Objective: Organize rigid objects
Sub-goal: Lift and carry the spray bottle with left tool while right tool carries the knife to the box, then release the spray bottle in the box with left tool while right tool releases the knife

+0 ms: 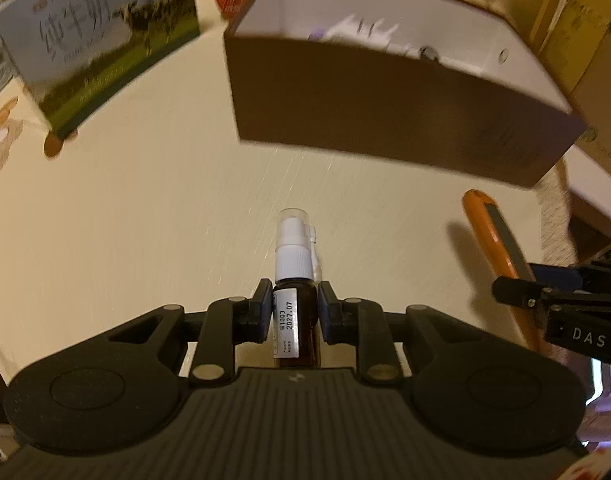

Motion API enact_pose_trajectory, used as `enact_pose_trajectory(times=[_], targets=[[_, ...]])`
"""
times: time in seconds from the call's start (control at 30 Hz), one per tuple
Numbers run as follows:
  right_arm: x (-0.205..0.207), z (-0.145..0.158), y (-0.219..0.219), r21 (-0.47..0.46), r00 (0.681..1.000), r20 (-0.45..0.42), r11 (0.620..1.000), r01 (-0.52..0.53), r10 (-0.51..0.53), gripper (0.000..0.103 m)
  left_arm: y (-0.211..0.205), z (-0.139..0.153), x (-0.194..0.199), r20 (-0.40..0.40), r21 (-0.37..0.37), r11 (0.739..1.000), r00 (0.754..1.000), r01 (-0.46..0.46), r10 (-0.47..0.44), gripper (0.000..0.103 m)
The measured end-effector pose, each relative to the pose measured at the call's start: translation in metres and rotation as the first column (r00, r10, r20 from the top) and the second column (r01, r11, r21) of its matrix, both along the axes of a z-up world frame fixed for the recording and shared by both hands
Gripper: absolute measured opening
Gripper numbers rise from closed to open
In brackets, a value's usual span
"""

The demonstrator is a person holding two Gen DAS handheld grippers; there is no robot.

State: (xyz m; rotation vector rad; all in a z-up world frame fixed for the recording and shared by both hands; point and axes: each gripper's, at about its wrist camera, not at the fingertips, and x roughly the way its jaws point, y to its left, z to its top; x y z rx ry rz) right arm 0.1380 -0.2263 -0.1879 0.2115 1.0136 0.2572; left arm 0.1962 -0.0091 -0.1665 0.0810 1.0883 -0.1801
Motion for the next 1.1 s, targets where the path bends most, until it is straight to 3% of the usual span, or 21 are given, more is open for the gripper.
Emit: enact_pose_trajectory(times=[0.23, 0.53, 0.8, 1.1], targets=[[0.019, 0.048, -0.023, 0.080, 0.996, 0.069, 0.996, 0.049, -0.054, 0.032, -0.020, 0.048, 0.023, 0.105, -0.047, 0.997, 0.993, 0.064, -0.059, 0.019], [0.094, 0.092, -0.063, 0.153, 0.976, 0.109, 0.973, 0.172, -0.190, 0.032, -0.072, 0.091, 0.098, 0.200, -0.083, 0.982, 0.968, 0.169, -0.150, 0.019], [0.164, 0.089, -0.097, 0.162, 0.955, 0.009, 0.943, 0.291, -0.297, 0.032, -0.120, 0.082, 0.159, 0.163, -0.063, 0.978, 0.968, 0.200, -0.188, 0.020], [0.189, 0.066, -0.096, 0.062, 0.949, -0.009, 0.947, 0.315, -0.315, 0.032, -0.137, 0.055, 0.181, 0.136, -0.029, 0.974, 0.966, 0.226, -0.220, 0.022]])
